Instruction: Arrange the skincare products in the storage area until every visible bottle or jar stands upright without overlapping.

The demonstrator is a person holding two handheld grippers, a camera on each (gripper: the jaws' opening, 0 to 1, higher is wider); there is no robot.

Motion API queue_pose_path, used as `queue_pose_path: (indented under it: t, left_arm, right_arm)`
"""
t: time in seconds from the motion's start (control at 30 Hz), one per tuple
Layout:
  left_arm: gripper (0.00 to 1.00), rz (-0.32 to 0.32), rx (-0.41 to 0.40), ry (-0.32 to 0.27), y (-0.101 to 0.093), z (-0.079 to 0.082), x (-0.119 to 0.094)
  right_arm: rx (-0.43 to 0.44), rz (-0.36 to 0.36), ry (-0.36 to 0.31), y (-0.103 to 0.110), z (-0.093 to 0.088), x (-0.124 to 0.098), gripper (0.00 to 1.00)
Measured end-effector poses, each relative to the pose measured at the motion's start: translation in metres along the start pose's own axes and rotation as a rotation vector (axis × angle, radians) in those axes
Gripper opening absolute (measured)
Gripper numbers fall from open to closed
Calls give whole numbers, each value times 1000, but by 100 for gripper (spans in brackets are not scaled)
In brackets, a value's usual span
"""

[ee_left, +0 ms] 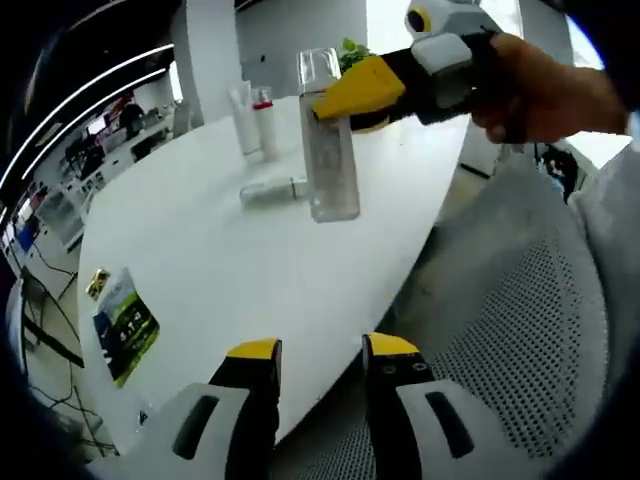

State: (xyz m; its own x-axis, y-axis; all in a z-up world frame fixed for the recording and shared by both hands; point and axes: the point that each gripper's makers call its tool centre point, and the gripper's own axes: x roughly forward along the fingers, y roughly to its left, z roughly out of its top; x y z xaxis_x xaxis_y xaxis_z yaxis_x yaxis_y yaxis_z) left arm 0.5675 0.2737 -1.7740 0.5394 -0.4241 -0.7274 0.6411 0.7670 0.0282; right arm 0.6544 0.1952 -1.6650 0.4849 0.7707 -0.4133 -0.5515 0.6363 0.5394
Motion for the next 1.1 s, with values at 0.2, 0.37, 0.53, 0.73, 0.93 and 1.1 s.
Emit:
queue_pose_path:
  t: [0.2,0.37,0.53,0.73,0.93,1.1]
  left_arm:
    - [28,35,75,51,2,-4,6]
    - [25,57,73,127,8,-19,9]
    - [22,64,90,118,8,-17,8]
    - [20,69,102,130,9,-19,9]
    - [18,70,111,156,9,-25,11]
    - [15,67,114,161,8,-26,11]
  right_arm:
    - [-50,-67,-38,-22,20,-6,13]
    - [-98,-115,-28,-41,24,-6,13]
    - [-132,-166,-48,-65,40,0,13]
    - [-200,-222,-56,-86,54,11,13]
    - [-247,-257,-50,-95,65,25,13]
    - [-277,-275,-44,-101,73,37,13]
